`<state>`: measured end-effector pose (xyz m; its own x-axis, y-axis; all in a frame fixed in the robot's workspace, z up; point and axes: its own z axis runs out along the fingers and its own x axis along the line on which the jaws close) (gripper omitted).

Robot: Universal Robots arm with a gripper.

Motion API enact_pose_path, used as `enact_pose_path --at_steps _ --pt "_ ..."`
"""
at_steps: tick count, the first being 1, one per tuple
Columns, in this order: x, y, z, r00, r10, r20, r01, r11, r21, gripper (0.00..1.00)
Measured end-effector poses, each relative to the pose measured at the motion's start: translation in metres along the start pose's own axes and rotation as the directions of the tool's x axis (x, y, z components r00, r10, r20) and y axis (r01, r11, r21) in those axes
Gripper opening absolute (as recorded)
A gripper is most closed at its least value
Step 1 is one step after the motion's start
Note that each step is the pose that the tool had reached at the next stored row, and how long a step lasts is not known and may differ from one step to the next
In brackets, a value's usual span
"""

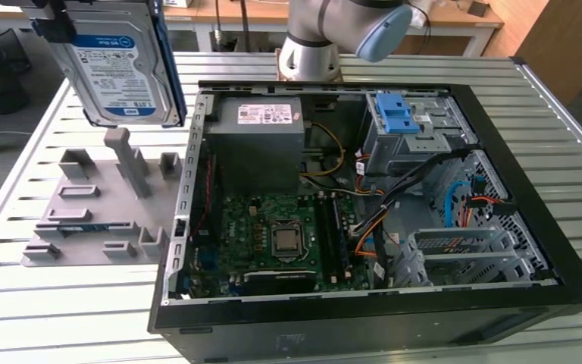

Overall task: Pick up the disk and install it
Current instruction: 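Pick up the disk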

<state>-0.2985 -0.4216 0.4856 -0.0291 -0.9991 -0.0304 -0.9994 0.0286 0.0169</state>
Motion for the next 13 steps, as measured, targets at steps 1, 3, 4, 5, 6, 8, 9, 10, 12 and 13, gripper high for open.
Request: enact_pose_path --at_steps 1,3,4,5,6,8,9,10,12,13 --pt "0.0009 -0.0023 0.0000 1.0000 0.000 0.0000 0.000 1.0000 0.0000 0.36" --pt "0.0026 -0.0071 -0.0002 1.0000 0.000 0.0000 0.000 1.0000 0.0000 0.36" --pt "0.0034 -0.0097 -0.0003 1.0000 0.000 0.0000 0.000 1.0000 0.0000 0.36" --pt "0.0042 -0.0122 -0.0003 1.0000 0.000 0.0000 0.000 1.0000 0.0000 0.36" --pt "0.0050 -0.0147 -0.0004 1.0000 0.000 0.0000 0.000 1.0000 -0.0001 0.36" --pt "0.0065 -0.0197 -0.0006 1.0000 0.000 -0.0001 0.000 1.0000 -0.0001 0.36" --pt "0.0071 -0.0223 -0.0006 1.0000 0.000 0.0000 0.000 1.0000 0.0000 0.36" --pt "0.0074 -0.0246 -0.0006 1.0000 0.000 0.0000 0.000 1.0000 0.0000 0.36" --pt "0.0081 -0.0291 -0.0007 1.0000 0.000 0.0000 0.000 1.0000 -0.0001 0.36" --pt "0.0081 -0.0312 -0.0008 1.0000 0.000 -0.0001 0.000 1.0000 -0.0001 0.36"
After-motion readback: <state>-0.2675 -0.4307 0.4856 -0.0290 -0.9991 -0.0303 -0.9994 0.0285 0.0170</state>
